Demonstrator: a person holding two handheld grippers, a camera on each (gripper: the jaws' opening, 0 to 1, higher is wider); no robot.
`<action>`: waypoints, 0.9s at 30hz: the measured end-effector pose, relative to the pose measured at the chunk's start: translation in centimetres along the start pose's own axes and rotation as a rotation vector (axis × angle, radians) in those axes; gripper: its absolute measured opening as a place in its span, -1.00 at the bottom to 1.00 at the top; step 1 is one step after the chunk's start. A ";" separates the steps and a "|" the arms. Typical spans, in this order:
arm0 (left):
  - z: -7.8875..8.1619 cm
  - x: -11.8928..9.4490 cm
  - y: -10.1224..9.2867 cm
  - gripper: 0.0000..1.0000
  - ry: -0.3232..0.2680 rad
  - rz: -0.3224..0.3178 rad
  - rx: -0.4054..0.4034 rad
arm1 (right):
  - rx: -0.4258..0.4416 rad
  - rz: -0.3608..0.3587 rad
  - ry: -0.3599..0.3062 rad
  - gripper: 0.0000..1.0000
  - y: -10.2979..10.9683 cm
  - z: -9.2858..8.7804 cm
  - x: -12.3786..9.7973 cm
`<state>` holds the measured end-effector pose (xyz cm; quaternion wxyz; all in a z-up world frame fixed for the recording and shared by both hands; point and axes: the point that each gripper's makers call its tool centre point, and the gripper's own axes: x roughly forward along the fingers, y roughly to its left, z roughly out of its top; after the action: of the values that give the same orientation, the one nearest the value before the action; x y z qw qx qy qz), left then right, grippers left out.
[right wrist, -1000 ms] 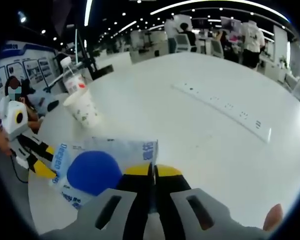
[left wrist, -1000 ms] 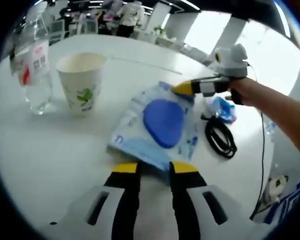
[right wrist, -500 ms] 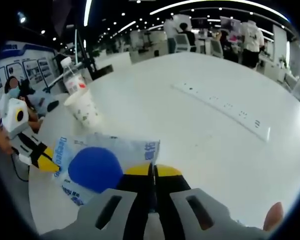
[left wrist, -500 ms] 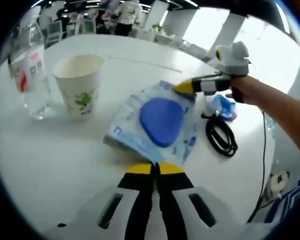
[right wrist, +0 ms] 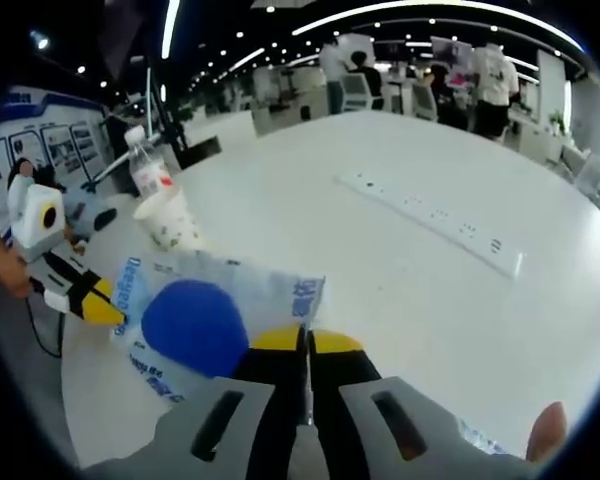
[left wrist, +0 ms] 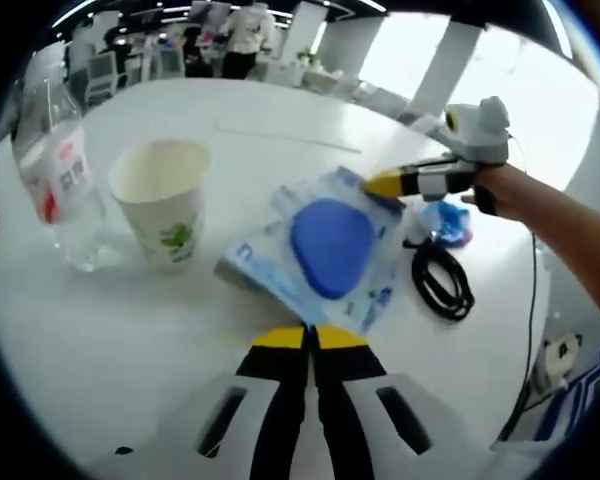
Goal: Arrange the tabletop items into an orderly group along one side of the table until the central work area is clear of visible clutter.
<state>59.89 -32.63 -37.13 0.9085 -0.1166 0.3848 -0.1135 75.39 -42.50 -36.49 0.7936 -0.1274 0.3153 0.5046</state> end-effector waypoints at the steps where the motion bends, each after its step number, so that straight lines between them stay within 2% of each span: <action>1: 0.1 0.0 0.1 -1.00 0.000 -0.002 0.001 | 0.001 -0.002 -0.001 -0.96 -0.1 0.0 -0.1; 9: 1.1 0.2 -0.1 -1.00 0.011 -0.015 0.047 | 0.008 -0.020 -0.009 -0.96 -0.5 0.1 -1.3; 27: 4.8 1.0 0.5 -1.00 0.024 -0.038 0.140 | 0.030 -0.067 -0.027 -0.96 -1.5 -0.1 -4.2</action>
<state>64.07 -31.83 -34.69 0.9074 -0.0588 0.3847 -0.1588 75.45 -46.25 -34.07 0.8162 -0.1191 0.3075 0.4745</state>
